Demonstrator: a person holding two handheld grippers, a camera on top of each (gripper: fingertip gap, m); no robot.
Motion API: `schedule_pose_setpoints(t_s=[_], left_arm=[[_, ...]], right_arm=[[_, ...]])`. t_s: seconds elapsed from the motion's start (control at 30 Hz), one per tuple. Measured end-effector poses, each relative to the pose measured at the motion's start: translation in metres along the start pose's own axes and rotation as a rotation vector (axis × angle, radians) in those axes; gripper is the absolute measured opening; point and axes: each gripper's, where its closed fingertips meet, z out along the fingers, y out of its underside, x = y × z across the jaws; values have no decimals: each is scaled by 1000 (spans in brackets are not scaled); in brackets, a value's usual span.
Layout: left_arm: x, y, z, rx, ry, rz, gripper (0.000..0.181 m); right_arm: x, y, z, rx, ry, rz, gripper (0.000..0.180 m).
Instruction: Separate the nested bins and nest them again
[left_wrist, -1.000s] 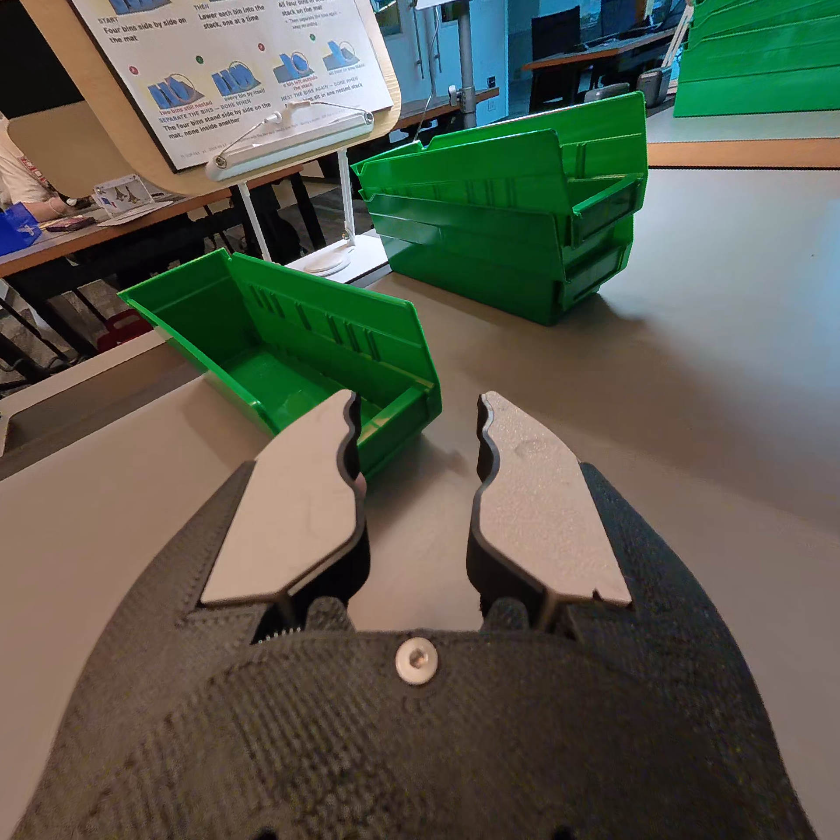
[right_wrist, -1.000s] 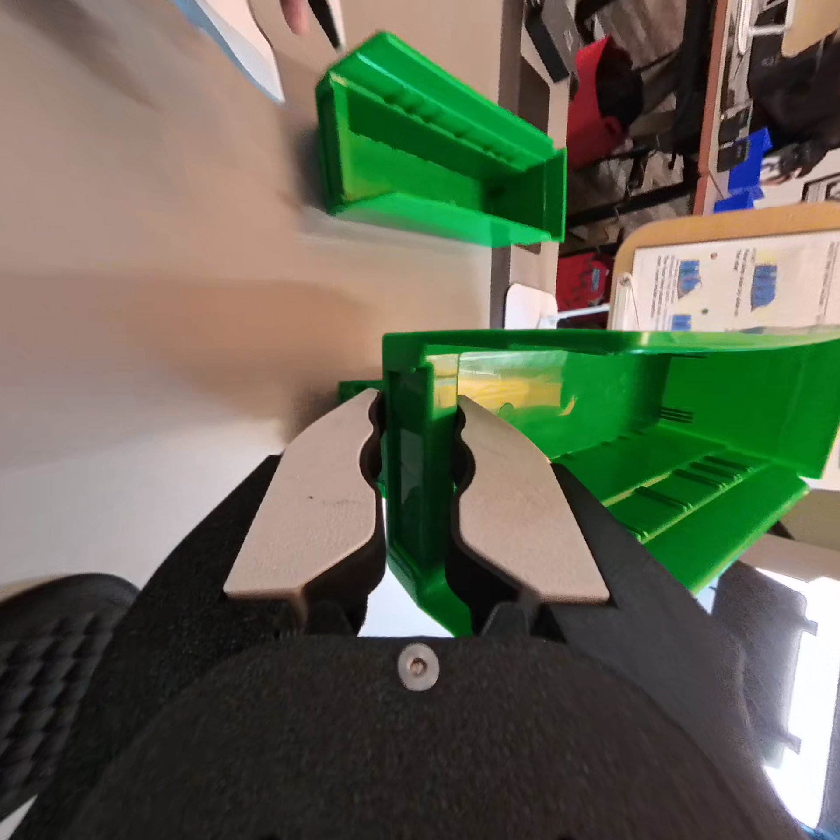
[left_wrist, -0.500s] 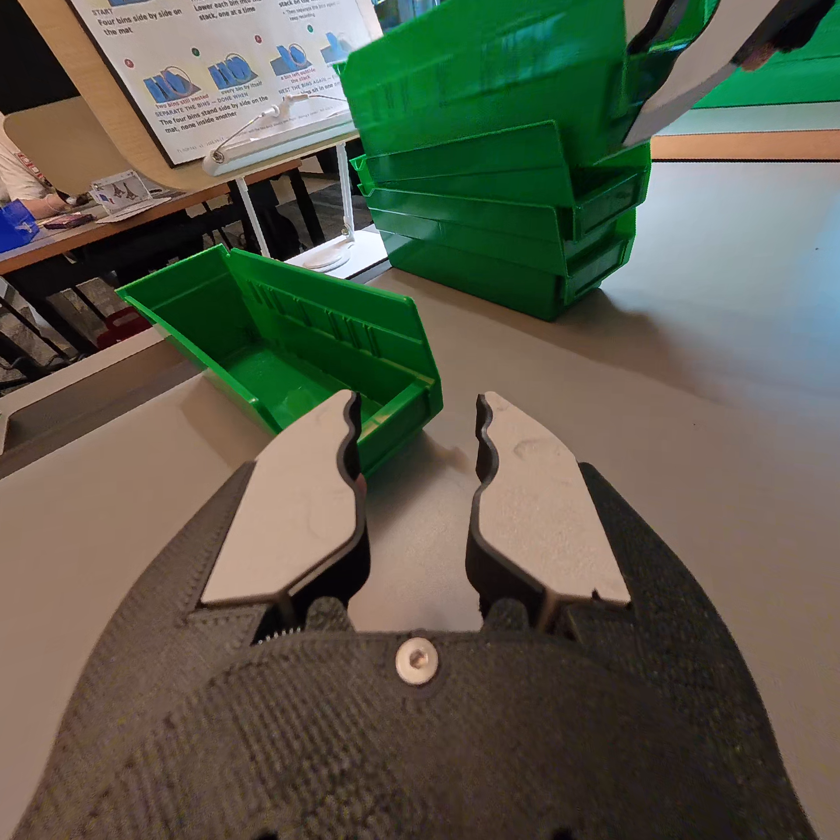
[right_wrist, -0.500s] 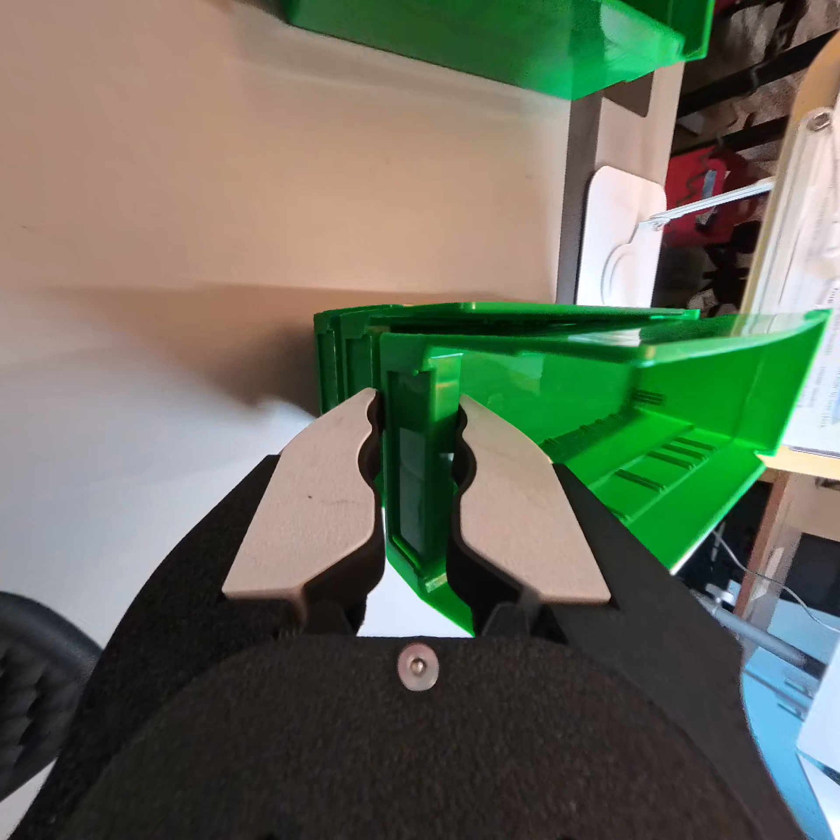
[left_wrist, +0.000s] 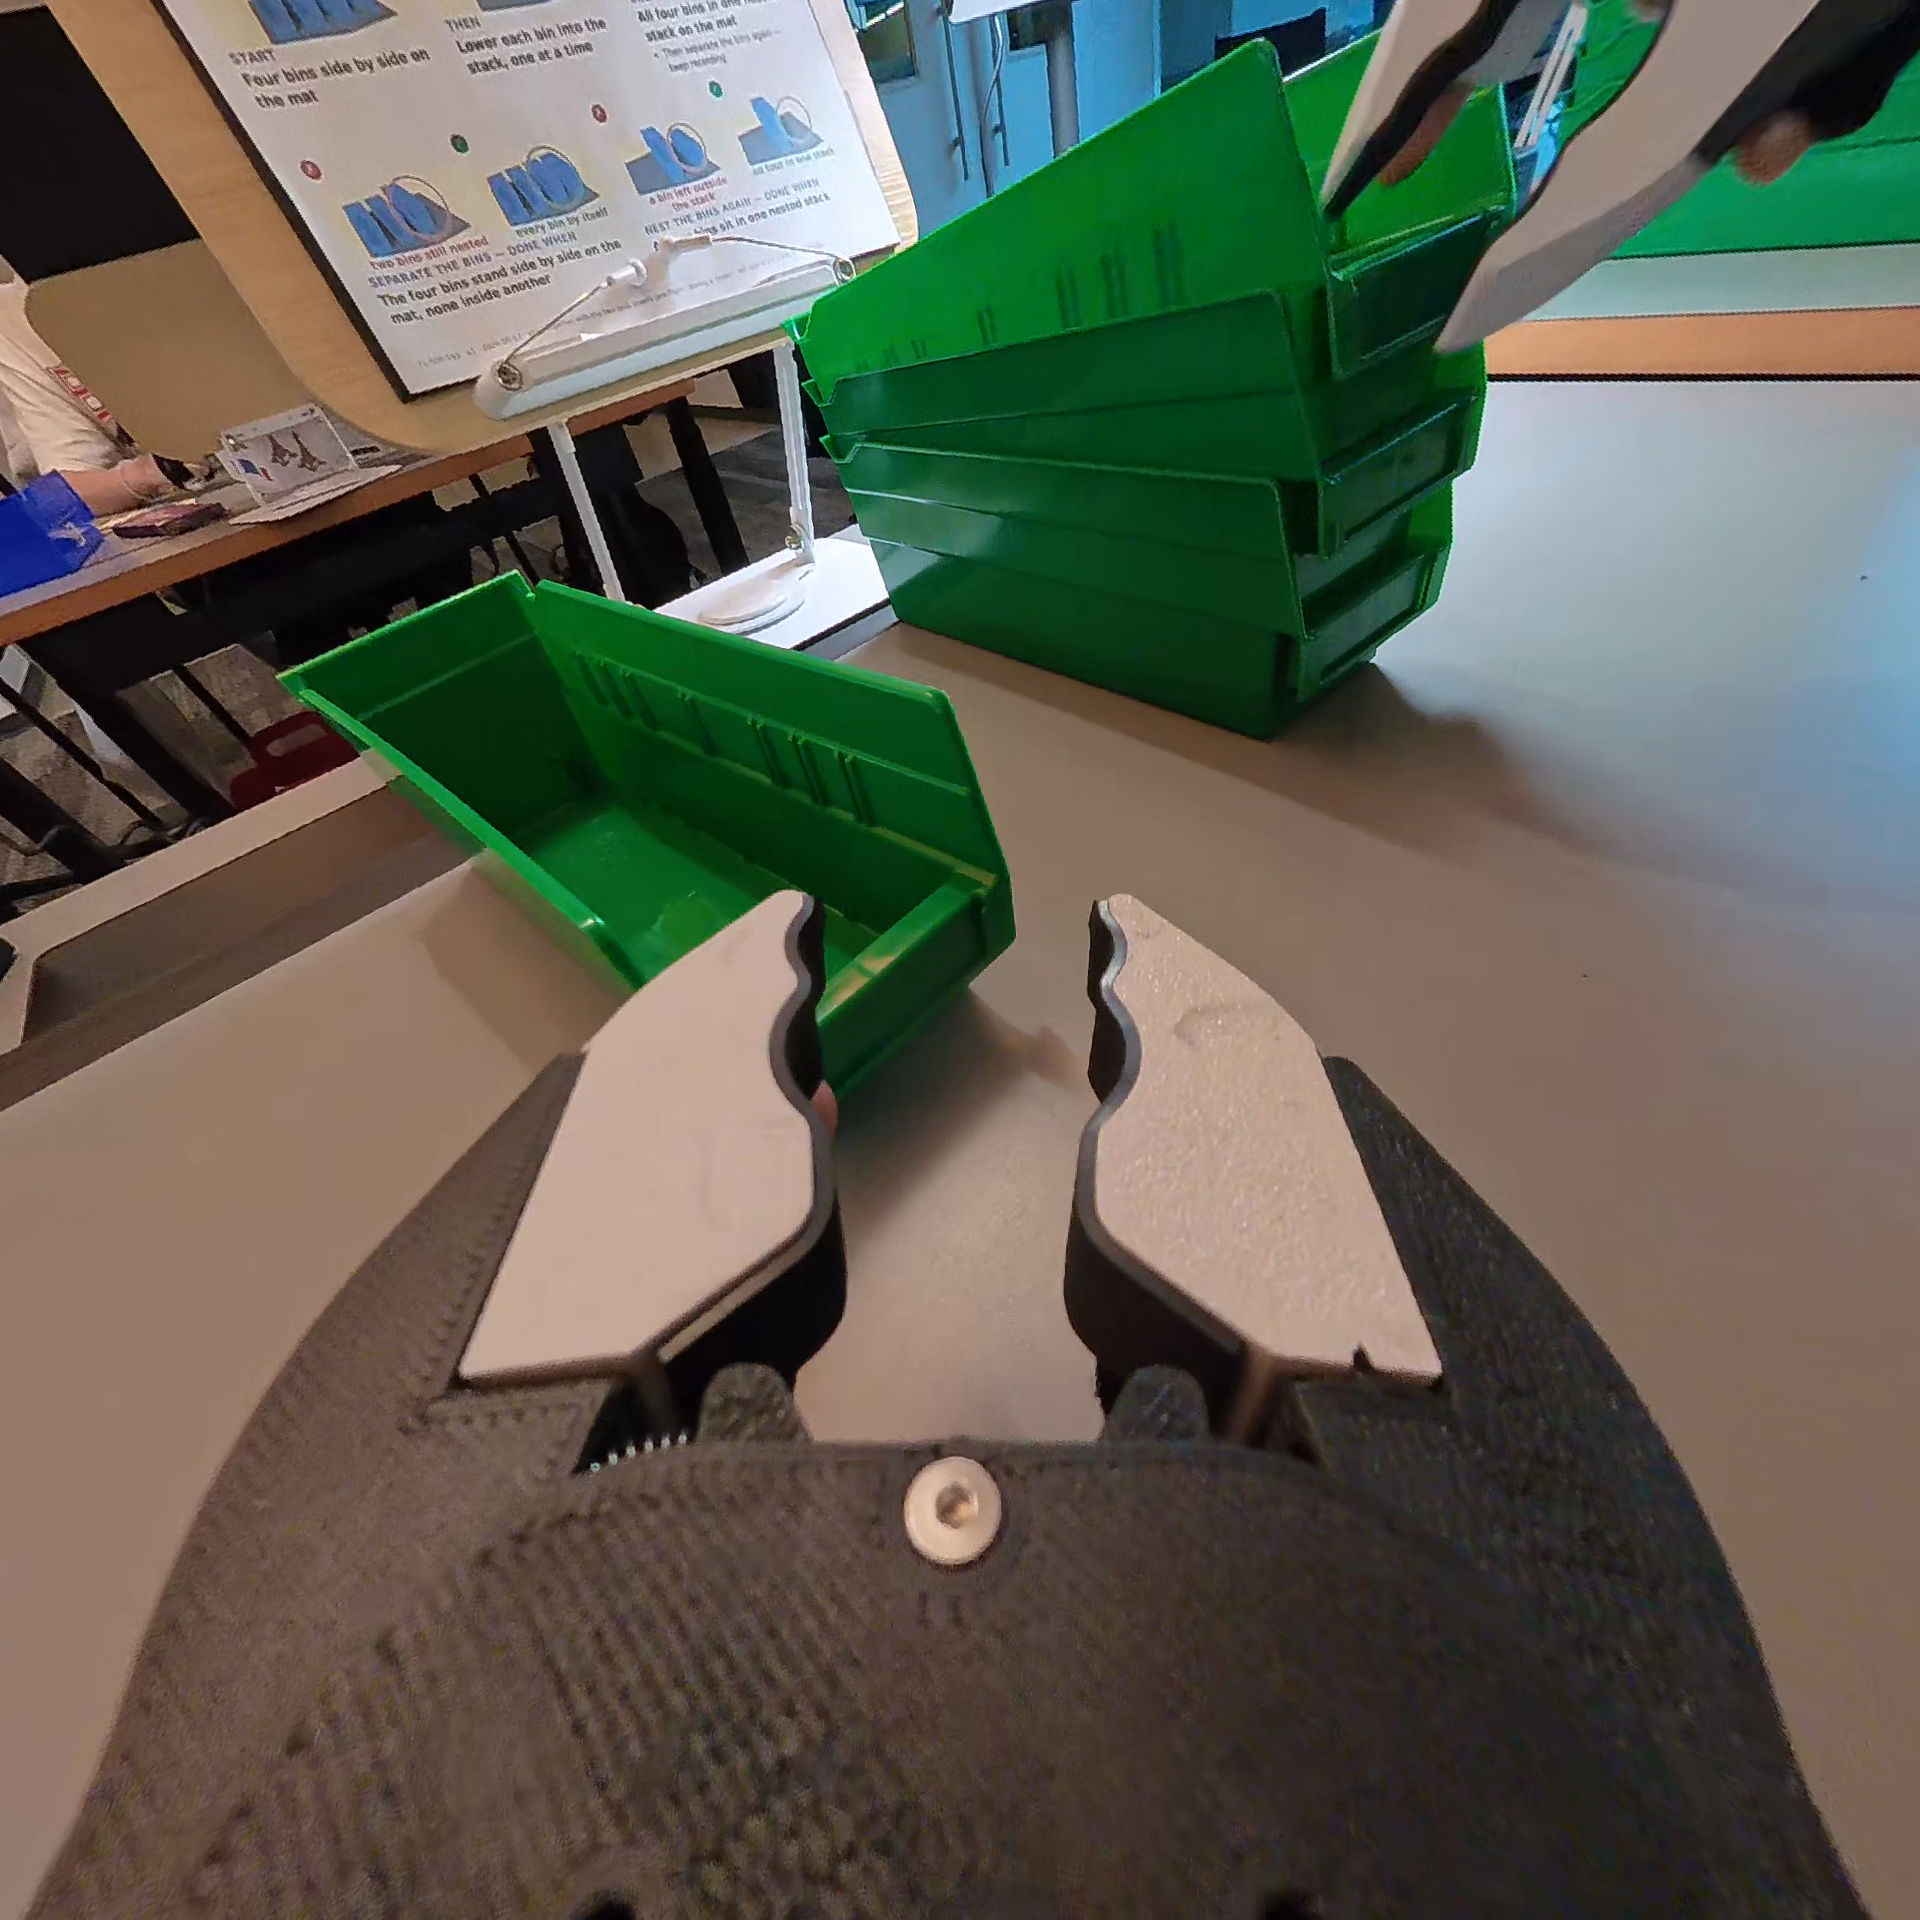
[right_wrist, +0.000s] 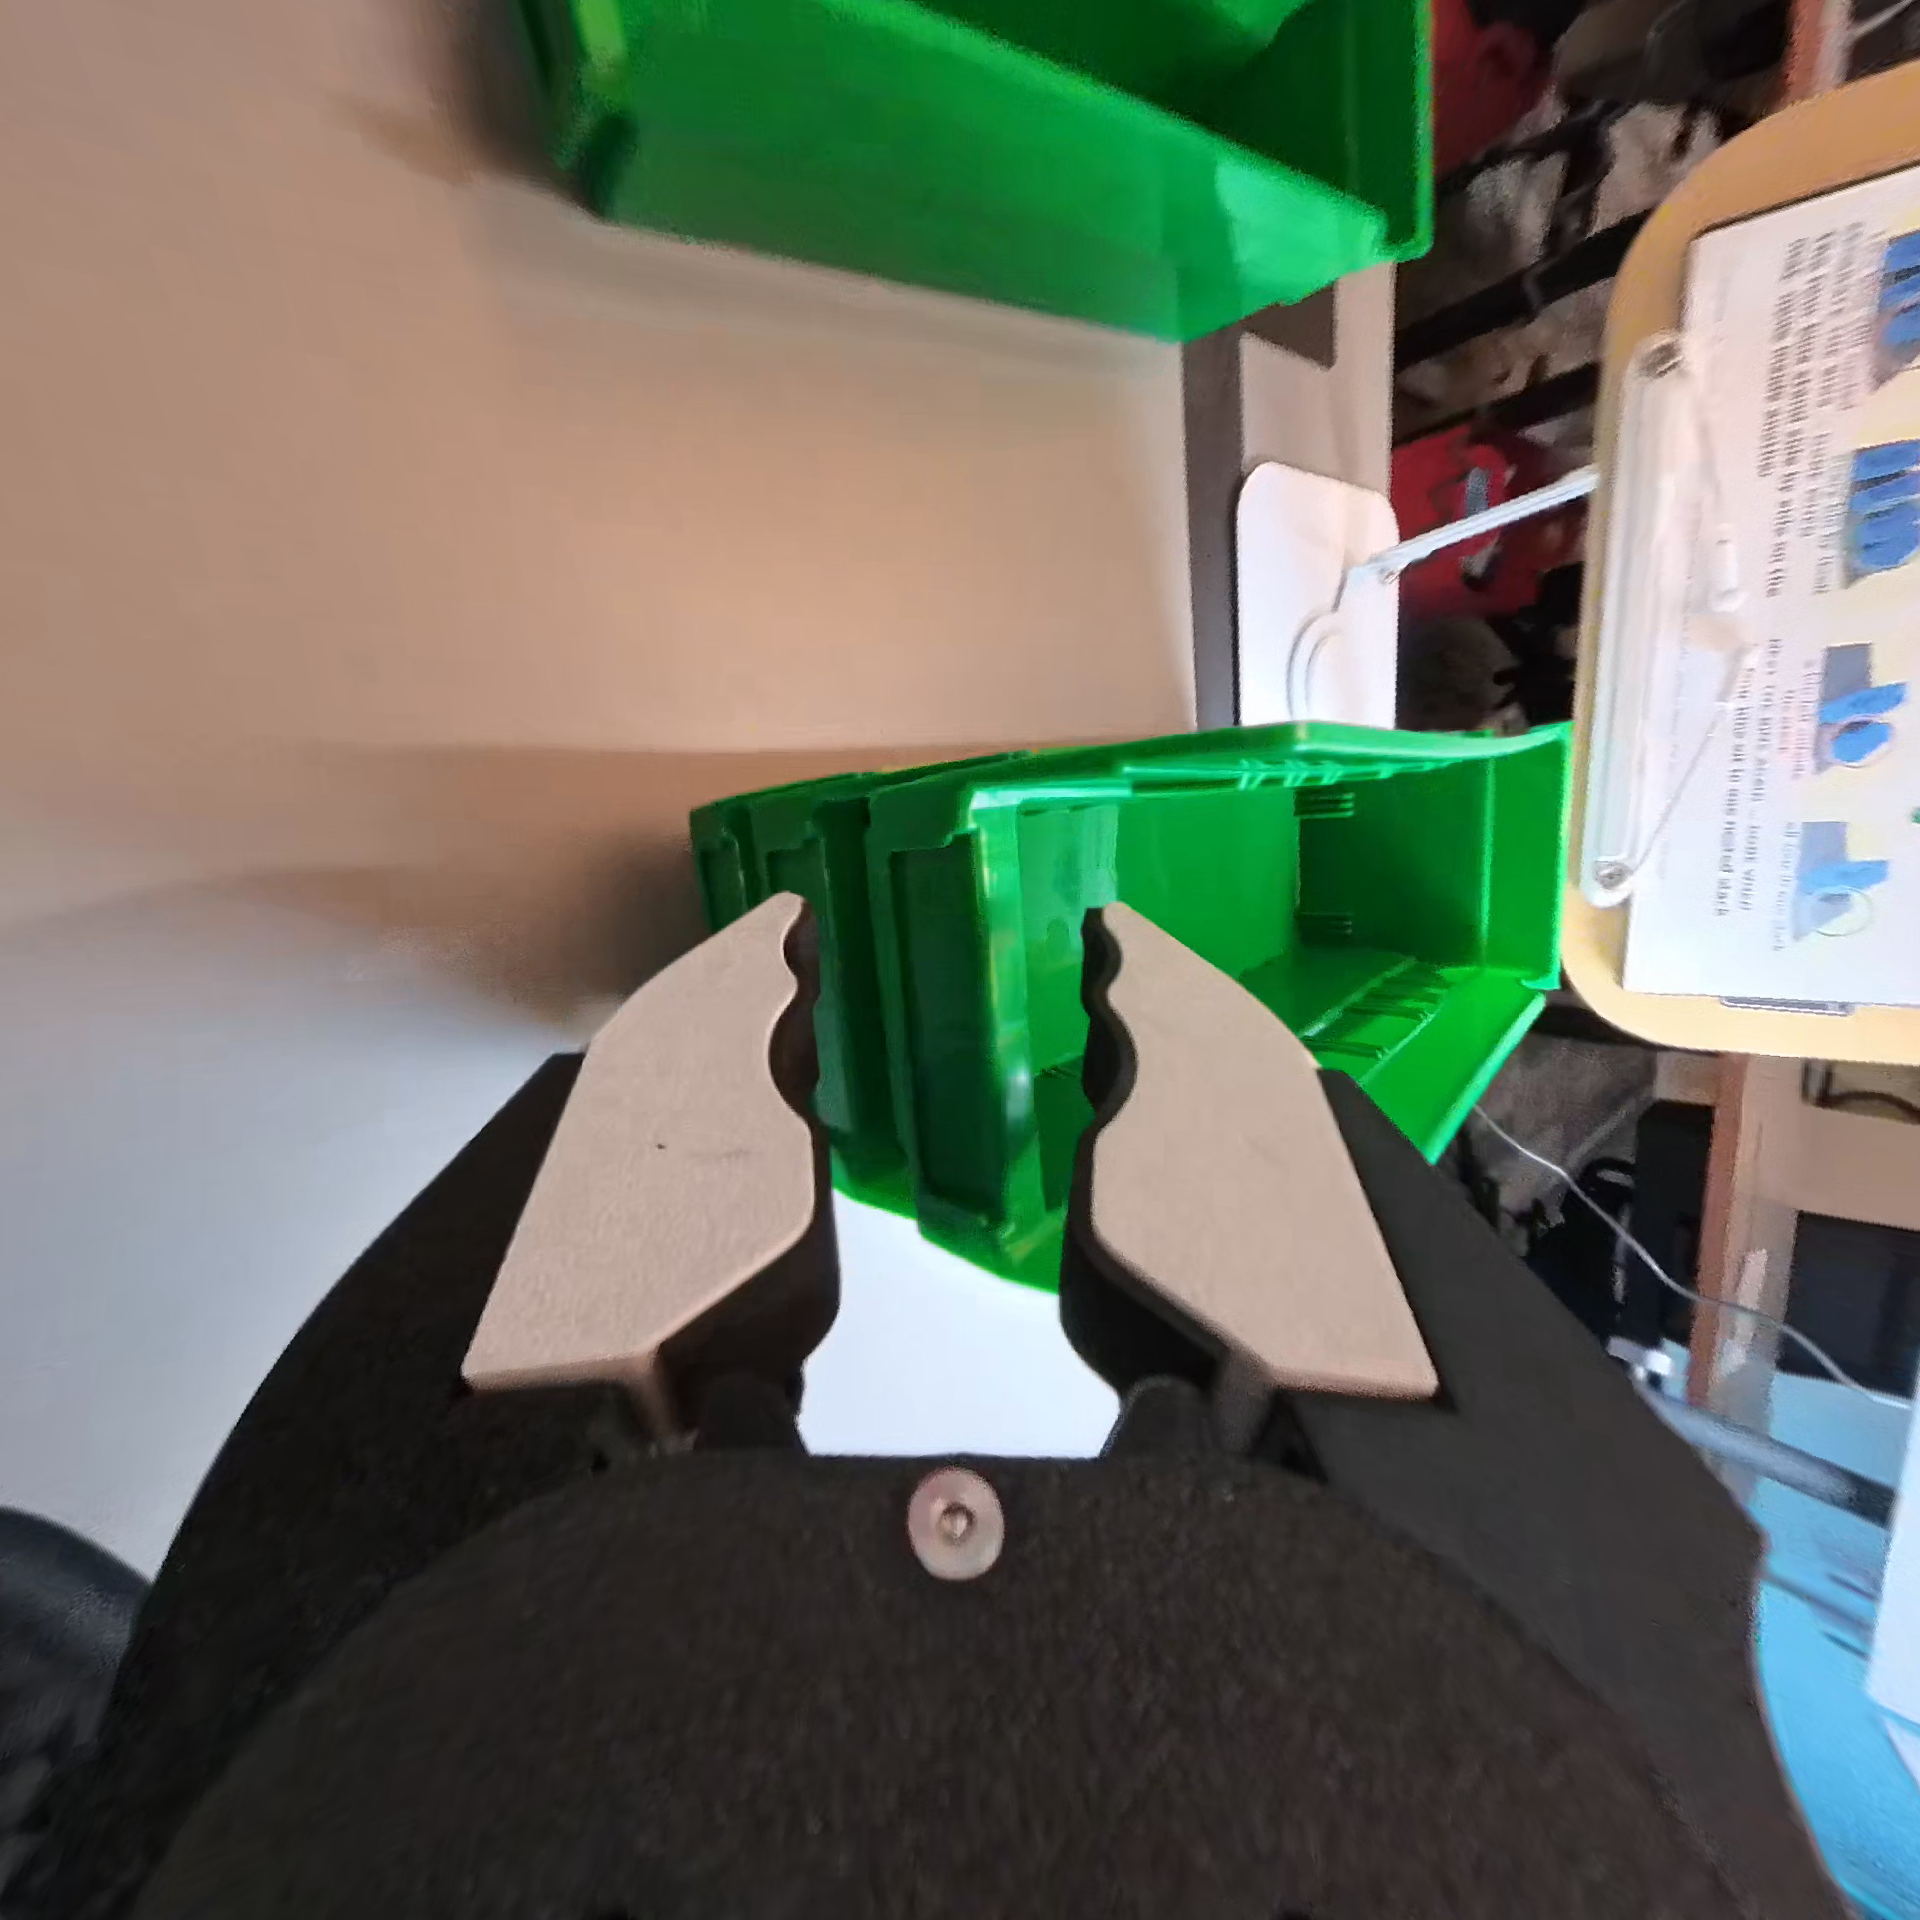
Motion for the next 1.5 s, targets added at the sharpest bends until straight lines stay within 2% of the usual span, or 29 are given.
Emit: schedule_pose_setpoints(t_s=[0.2, 0.4, 0.53, 0.67, 0.77, 0.93, 0.97, 1.17, 1.3, 1.4, 1.5], left_arm=[[-2, 1, 2, -17, -13, 32, 48], [-7, 0, 14, -122, 32, 80, 48], [-7, 10, 31, -313, 76, 205, 48], [-6, 35, 47, -565, 112, 324, 51], [-13, 54, 58, -717, 92, 456, 53], [-22, 83, 67, -884, 87, 577, 51], [-25, 84, 69, -885, 70, 599, 44], [-34, 83, 73, -865, 53, 735, 30], [-23, 75, 68, -824, 54, 760, 29], [-8, 51, 62, -758, 80, 716, 28], [1, 8, 55, -679, 63, 739, 28]], right_arm=[[-18, -9, -56, 329, 116, 271, 46], [-71, 34, -91, 471, 164, 539, 44], [-99, 60, -98, 495, 186, 679, 48], [-97, 86, -114, 504, 353, 803, 56], [-96, 97, -125, 553, 396, 907, 59], [-99, 106, -116, 584, 410, 961, 58], [-101, 106, -111, 595, 397, 975, 57], [-99, 114, -92, 571, 438, 1001, 58], [-99, 117, -92, 579, 445, 1015, 58], [-101, 117, -87, 567, 427, 1020, 58], [-101, 117, -84, 563, 414, 1022, 57]])
